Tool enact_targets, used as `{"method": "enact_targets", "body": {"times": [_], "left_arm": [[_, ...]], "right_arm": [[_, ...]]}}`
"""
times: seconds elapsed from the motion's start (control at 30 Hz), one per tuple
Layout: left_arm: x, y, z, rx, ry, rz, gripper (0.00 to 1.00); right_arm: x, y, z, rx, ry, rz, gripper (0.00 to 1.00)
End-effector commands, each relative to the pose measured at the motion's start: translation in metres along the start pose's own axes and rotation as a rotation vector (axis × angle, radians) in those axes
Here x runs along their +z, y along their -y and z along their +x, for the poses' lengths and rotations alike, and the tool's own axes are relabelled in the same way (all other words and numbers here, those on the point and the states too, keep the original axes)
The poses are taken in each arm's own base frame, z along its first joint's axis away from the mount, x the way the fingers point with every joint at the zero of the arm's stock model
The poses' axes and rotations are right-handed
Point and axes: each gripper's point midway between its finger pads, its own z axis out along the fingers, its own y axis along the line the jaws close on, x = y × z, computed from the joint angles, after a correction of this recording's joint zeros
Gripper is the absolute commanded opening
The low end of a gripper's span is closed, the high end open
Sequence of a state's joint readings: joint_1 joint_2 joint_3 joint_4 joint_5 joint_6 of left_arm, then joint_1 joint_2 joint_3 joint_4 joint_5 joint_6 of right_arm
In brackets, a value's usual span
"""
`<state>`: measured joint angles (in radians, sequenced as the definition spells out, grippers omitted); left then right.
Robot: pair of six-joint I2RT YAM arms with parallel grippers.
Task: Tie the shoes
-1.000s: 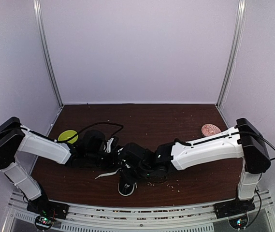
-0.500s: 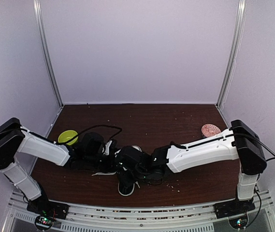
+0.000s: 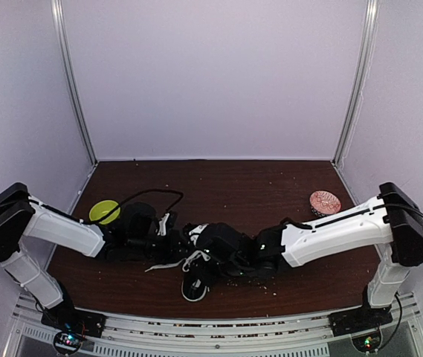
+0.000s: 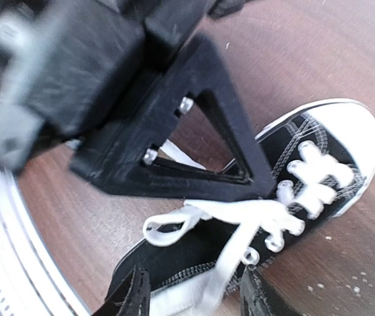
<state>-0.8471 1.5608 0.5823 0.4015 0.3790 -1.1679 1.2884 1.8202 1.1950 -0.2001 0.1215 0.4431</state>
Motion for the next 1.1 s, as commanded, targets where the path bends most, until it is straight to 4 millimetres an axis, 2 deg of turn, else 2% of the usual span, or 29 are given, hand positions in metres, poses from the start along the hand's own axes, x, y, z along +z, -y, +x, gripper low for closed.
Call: {"method": "enact_targets", "body": {"times": [0.0,0.17,0.33,0.53,0.67,1.07], "left_arm": [[-0.006,0.025,-0.011,-0.032,0.050,0.097,0.00],[-0.009,0.031,-0.013,-0.084,0.062,0.128,0.00],[-0.010,0.037,-0.012,-0.104,0.065,0.140,0.00],[-0.010,0.032,-0.008,-0.126,0.063,0.138,0.00],[-0.011,0.028,-0.004,-0.139,0.064,0.141,0.00],[-0.014,0.042,-0.003,-0.154,0.059,0.207,0.00]], "right_arm": [[-0.032,0.008,-0.029,0.013,0.145,-0.014,0.48],[-0.036,0.008,-0.023,-0.033,0.210,-0.049,0.47],[-0.037,-0.002,-0.032,-0.122,0.323,-0.080,0.47],[-0.033,-0.019,-0.039,-0.274,0.417,-0.050,0.48],[-0.027,-0.018,-0.035,-0.344,0.425,-0.016,0.49],[-0.005,-0.021,-0.016,-0.641,0.413,0.044,0.56]]}}
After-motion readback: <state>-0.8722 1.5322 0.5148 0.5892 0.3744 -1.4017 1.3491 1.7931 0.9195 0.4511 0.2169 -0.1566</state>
